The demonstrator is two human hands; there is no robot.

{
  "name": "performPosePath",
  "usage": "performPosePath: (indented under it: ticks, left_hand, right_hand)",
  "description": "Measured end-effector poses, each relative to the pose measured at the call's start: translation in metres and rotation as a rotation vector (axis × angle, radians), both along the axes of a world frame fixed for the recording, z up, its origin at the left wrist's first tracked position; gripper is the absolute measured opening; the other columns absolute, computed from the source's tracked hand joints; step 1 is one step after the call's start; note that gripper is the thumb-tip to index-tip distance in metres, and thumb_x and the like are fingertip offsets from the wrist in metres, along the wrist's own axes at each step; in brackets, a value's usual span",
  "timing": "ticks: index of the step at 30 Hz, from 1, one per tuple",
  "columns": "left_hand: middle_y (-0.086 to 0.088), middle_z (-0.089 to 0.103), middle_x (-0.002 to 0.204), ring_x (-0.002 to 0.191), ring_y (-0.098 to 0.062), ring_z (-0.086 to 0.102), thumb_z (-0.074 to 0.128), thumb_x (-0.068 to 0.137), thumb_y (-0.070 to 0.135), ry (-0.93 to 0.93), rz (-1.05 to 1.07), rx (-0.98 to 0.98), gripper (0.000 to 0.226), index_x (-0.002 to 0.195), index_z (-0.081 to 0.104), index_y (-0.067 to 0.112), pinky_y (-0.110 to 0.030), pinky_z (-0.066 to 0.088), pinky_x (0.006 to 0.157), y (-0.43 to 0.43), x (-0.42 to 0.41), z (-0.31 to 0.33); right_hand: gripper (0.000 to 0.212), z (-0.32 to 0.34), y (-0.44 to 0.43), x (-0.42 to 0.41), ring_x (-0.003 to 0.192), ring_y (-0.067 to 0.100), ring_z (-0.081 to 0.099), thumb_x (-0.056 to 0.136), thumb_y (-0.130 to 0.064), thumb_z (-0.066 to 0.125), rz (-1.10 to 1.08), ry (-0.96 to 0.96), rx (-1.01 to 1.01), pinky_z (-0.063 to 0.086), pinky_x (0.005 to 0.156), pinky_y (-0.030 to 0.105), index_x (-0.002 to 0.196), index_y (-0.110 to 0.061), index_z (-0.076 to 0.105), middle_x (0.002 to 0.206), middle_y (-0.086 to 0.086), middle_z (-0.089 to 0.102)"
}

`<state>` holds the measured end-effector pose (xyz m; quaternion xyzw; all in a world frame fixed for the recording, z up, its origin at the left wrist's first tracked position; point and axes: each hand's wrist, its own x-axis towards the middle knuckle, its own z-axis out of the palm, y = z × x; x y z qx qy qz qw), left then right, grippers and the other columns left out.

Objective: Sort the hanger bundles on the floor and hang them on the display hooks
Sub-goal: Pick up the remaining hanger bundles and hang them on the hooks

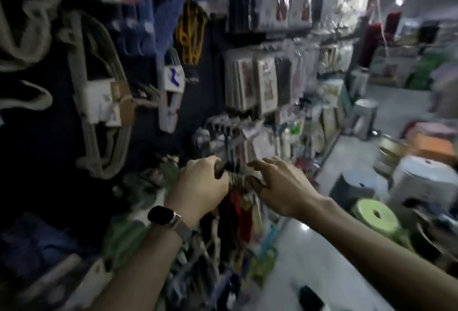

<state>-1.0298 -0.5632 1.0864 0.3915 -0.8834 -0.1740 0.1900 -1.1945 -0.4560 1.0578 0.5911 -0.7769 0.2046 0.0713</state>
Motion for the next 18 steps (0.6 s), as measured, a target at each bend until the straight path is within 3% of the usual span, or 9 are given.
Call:
performPosePath:
  ticks: [5,9,11,14,18]
  left_hand:
    - [0.001,0.065,0.125,0.102,-0.025,0.066,0.054,0.097,0.048,-0.160,-0.118,0.169,0.049,0.143,0.053,0.031,-0.043,0.060,0.081,0.055,-0.003,-0.112]
    - [-0.003,0.067,0.109,0.099,-0.030,0.065,0.054,0.096,0.040,-0.280,-0.181,0.219,0.030,0.120,0.063,0.025,-0.036,0.053,0.073,0.108,-0.007,-0.178]
    - [-0.005,0.069,0.113,0.104,-0.030,0.064,0.054,0.095,0.037,-0.341,-0.211,0.240,0.030,0.120,0.064,0.025,-0.037,0.051,0.078,0.132,-0.012,-0.205]
    - [-0.005,0.066,0.128,0.116,-0.028,0.062,0.054,0.096,0.037,-0.420,-0.256,0.294,0.045,0.139,0.058,0.024,-0.037,0.051,0.090,0.164,-0.028,-0.238]
    - [-0.006,0.061,0.139,0.124,-0.028,0.058,0.054,0.098,0.036,-0.477,-0.279,0.396,0.050,0.147,0.053,0.026,-0.037,0.048,0.097,0.207,-0.056,-0.268]
  right_hand:
    - [0.042,-0.102,0.083,0.014,0.121,0.025,0.059,0.106,-0.048,0.043,-0.165,-0.078,0.160,0.048,0.093,0.038,0.134,-0.026,0.065,0.124,0.000,0.068]
    - [0.043,-0.169,0.152,0.016,0.120,0.025,0.061,0.106,-0.047,0.044,-0.334,-0.195,0.259,0.048,0.099,0.039,0.130,-0.020,0.068,0.126,0.002,0.070]
    - [0.043,-0.198,0.185,0.015,0.115,0.026,0.063,0.104,-0.049,0.044,-0.438,-0.250,0.306,0.049,0.092,0.039,0.122,-0.020,0.071,0.119,0.001,0.072]
    - [0.042,-0.234,0.231,0.011,0.100,0.032,0.064,0.101,-0.051,0.041,-0.576,-0.350,0.388,0.048,0.074,0.038,0.105,-0.019,0.069,0.104,0.003,0.069]
    - [0.034,-0.272,0.286,0.009,0.098,0.026,0.064,0.100,-0.048,0.048,-0.688,-0.498,0.453,0.047,0.074,0.036,0.100,-0.020,0.066,0.102,0.001,0.068]
